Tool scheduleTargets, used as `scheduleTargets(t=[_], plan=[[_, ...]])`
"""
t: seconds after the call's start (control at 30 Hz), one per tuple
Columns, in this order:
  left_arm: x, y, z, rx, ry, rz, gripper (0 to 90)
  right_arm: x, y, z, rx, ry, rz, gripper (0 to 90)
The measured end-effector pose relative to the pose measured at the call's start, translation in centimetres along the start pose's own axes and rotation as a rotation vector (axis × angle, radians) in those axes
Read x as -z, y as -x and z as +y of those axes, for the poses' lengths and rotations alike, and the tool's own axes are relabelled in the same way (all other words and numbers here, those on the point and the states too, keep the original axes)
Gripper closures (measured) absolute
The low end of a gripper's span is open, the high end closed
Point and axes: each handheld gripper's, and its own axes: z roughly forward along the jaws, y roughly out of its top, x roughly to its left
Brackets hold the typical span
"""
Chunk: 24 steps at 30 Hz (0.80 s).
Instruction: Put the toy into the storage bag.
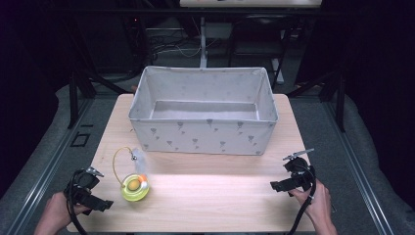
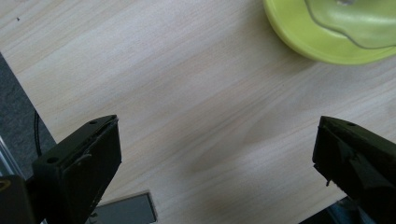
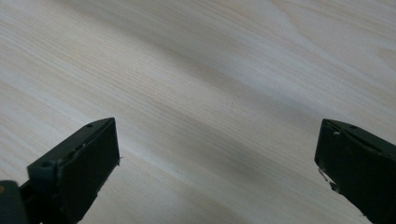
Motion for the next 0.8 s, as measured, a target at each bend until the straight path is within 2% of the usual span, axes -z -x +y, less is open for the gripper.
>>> scheduleTargets(t=[0.13, 0.23, 0.3, 0.33, 0.37, 0.67, 0.7, 0.8], plan=[[0.2, 0.1, -0.1, -0.006, -0.006, -0.001, 0.8, -0.3, 0.0, 0.2, 0.008, -0.004, 0.007, 0.0], [0.3, 0.3, 0.1, -0.025, -0.014, -0.012, 0.7, -0.3, -0.2, 0.2, 0.014, -0.012, 0.005, 0.0], [0.4, 0.4, 0.1, -0.043, -0.024, -0.016, 0.7, -0.4, -0.3, 0.1, 0.000, 0.006, 0.016, 0.0], [0.5, 0.5, 0.2, -0.048, -0.024, -0.015, 0.7, -0.4, -0.3, 0.1, 0.002, 0.003, 0.006, 0.0], [0.5, 0.5, 0.2, -0.060, -0.031, -0.017, 0.7, -0.3, -0.2, 0.2, 0.014, -0.015, 0.010, 0.0], [1.6, 0.7, 0.6, -0.083, -0.049, -0.039, 1.9, -0.3, -0.4, 0.2, 0.000, -0.013, 0.040, 0.0], [1.7, 0.8, 0.7, -0.088, -0.052, -0.040, 1.9, -0.4, -0.4, 0.2, 0.004, -0.019, 0.055, 0.0], [2.3, 1.3, 1.0, -0.103, -0.036, -0.056, 1.3, -0.4, -0.4, 0.2, 0.010, -0.027, 0.045, 0.0]])
